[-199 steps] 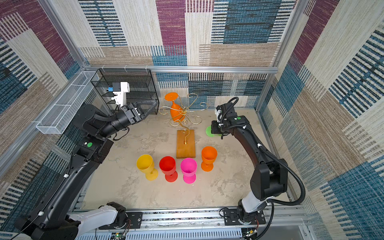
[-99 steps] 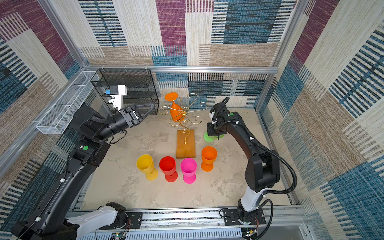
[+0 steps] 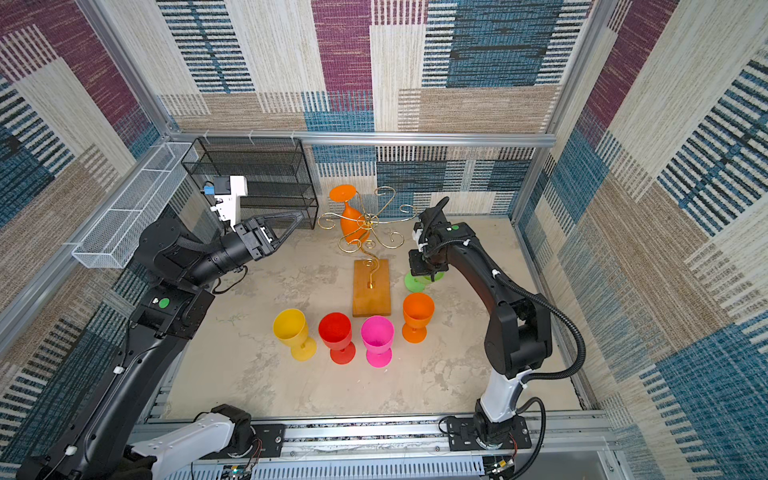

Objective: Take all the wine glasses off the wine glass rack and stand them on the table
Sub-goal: 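Lower the green glass upright beside the orange glass with the right gripper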

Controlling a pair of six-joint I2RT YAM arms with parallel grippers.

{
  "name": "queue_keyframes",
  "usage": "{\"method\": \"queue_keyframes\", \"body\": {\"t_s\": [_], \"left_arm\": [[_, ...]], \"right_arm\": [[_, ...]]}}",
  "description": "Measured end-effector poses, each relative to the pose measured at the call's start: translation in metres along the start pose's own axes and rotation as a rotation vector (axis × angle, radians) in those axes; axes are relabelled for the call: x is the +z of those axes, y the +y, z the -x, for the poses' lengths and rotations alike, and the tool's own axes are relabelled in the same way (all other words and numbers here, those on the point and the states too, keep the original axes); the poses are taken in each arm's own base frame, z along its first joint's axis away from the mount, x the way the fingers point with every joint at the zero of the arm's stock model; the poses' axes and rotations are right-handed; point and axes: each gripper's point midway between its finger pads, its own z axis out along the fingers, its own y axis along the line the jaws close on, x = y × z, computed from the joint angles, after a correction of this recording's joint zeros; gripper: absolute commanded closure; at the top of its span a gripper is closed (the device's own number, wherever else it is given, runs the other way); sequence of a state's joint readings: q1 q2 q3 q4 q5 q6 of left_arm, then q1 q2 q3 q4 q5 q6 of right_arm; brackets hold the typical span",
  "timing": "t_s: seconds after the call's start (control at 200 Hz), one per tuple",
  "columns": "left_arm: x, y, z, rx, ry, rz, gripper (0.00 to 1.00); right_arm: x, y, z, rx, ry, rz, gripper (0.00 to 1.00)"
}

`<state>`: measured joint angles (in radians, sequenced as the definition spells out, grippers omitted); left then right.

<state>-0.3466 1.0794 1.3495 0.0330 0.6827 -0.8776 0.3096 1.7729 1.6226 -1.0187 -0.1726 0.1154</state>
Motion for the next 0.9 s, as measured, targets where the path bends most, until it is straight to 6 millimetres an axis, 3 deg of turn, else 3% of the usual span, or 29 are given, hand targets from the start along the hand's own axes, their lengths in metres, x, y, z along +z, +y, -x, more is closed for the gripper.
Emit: {"method": "queue_keyframes", "body": {"t_s": [0.265,0.901], "left_arm": [[-0.003,0.006,-0.002,-0.003,-0.003,0.015,0.48],[-0.006,0.02,-0.007,-0.019,-0.002,0.04,0.48]], "right_arm": [[0.001,-0.003,-0.003,-0.008,0.022,-0.026,1.0],[0.0,-0.002,0.003,-0.016,0.02,-0.024,0.8]]}}
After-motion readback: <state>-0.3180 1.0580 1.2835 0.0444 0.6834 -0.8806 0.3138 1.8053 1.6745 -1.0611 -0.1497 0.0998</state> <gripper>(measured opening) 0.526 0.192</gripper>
